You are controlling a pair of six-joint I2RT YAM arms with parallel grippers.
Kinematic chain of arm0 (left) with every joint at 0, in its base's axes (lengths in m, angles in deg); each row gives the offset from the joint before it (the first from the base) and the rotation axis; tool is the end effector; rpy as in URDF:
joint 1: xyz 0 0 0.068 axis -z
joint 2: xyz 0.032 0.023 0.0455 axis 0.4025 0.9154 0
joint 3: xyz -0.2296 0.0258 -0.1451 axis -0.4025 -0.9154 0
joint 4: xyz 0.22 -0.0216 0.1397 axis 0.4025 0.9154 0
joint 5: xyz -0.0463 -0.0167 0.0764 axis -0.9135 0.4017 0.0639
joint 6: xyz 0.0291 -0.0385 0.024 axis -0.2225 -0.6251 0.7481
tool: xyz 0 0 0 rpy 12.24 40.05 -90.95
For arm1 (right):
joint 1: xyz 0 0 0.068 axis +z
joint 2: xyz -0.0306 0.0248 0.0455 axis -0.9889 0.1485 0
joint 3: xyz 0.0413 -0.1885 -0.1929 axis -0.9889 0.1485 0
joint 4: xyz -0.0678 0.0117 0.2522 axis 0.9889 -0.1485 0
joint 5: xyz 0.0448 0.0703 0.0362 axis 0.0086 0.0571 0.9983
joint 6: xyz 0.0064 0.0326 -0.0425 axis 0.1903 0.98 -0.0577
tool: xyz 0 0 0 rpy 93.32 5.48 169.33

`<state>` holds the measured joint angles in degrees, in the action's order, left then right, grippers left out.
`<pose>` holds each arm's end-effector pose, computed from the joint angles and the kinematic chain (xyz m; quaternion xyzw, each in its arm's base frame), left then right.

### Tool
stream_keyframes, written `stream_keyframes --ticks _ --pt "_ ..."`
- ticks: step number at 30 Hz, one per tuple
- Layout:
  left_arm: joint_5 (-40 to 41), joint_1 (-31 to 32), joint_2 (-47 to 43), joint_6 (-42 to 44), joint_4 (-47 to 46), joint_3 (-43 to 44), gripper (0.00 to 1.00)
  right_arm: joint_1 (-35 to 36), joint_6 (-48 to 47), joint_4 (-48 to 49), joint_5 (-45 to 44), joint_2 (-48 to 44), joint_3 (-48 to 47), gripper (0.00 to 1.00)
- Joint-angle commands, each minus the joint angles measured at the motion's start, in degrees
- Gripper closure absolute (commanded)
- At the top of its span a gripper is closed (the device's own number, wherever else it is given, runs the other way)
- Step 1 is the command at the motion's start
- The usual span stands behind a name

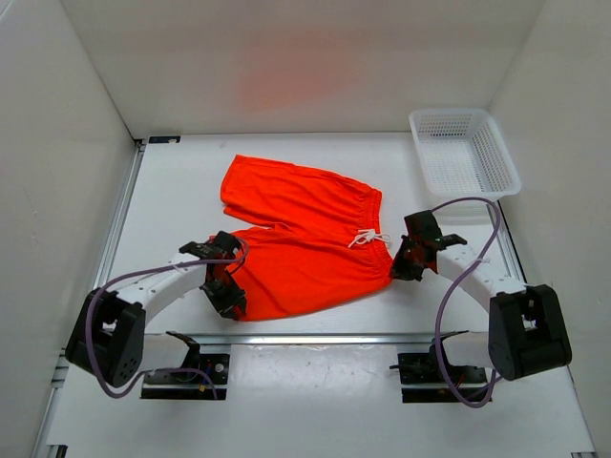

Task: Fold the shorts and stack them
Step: Fold the shorts

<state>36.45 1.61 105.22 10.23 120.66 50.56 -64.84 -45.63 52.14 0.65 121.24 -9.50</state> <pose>0.1571 -0.0778 0.1645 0.2978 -0.9536 0.0379 0.0231 0.2228 0.0654 0.1753 0.1924 0.9528 0.0959 0.2142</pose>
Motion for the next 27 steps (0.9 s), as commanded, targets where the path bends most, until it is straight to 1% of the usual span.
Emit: stream_keyframes --ticks 1,3,5,8,10,13,15,18,20,21,22,23,24,25,26,27 --pt "1.5 0.5 2.4 -0.7 -3.7 1.6 0.68 0.0 0.0 -1.0 -1.3 -1.9 0.6 1.0" --pt "2.9 0.5 4.5 -0.7 -3.7 2.1 0.8 0.0 0.0 -1.0 -1.3 -2.4 0.6 1.0" --pt "3.4 0.5 4.5 -0.7 -3.7 2.1 0.9 0.0 -0.5 -2.1 -1.3 -3.1 0.6 1.0" --pt "5.7 0.5 2.6 -1.6 0.5 2.6 0.9 0.0 -1.1 -3.2 -2.5 -4.2 0.6 1.0" --pt "7.4 0.5 -1.5 -2.3 2.8 3.4 0.9 0.0 -1.6 -3.9 -2.5 -5.0 0.6 1.0" --pt "10.1 0.5 -6.3 -2.9 7.3 6.9 0.9 0.0 -1.6 -5.4 -2.5 -6.9 1.2 1.0" --pt "13.1 -0.1 -6.9 -2.9 10.6 11.3 0.9 0.0 -1.6 -6.2 -2.5 -7.8 1.2 1.0" --pt "15.0 -0.7 -6.9 -1.0 13.6 16.9 0.9 0.0 -2.1 -7.3 -3.0 -8.5 1.2 1.0" --pt "14.4 -0.7 -6.3 -0.2 14.3 17.4 0.9 0.0 -2.1 -7.3 -3.0 -9.0 1.2 1.0" --pt "13.8 -0.7 -6.3 0.4 13.7 16.1 0.9 0.0 -2.1 -7.3 -3.0 -9.0 1.2 1.0" --pt "11.4 -0.7 -6.9 0.4 12.7 14.8 0.9 0.0 -2.1 -7.3 -3.0 -9.0 1.2 1.0" --pt "9.7 -0.7 -6.9 1.2 9.6 13.0 0.85 0.0 -2.1 -7.3 -3.0 -9.0 1.2 1.0" --pt "7.9 -0.7 -6.9 1.2 8.2 9.5 0.71 0.0 -2.1 -7.3 -3.0 -8.5 1.2 1.0" --pt "4.9 -0.7 -6.9 1.2 6.7 7.7 0.61 0.0 -2.1 -7.3 -3.0 -8.5 1.2 1.0" --pt "3.7 -0.7 -6.4 0.4 5.2 6.0 0.5 0.0 -2.1 -7.3 -3.0 -8.5 1.2 1.0" --pt "2.6 -0.7 -6.4 0.4 2.6 4.4 0.45 0.0 -2.1 -7.3 -3.0 -8.5 1.2 1.0"
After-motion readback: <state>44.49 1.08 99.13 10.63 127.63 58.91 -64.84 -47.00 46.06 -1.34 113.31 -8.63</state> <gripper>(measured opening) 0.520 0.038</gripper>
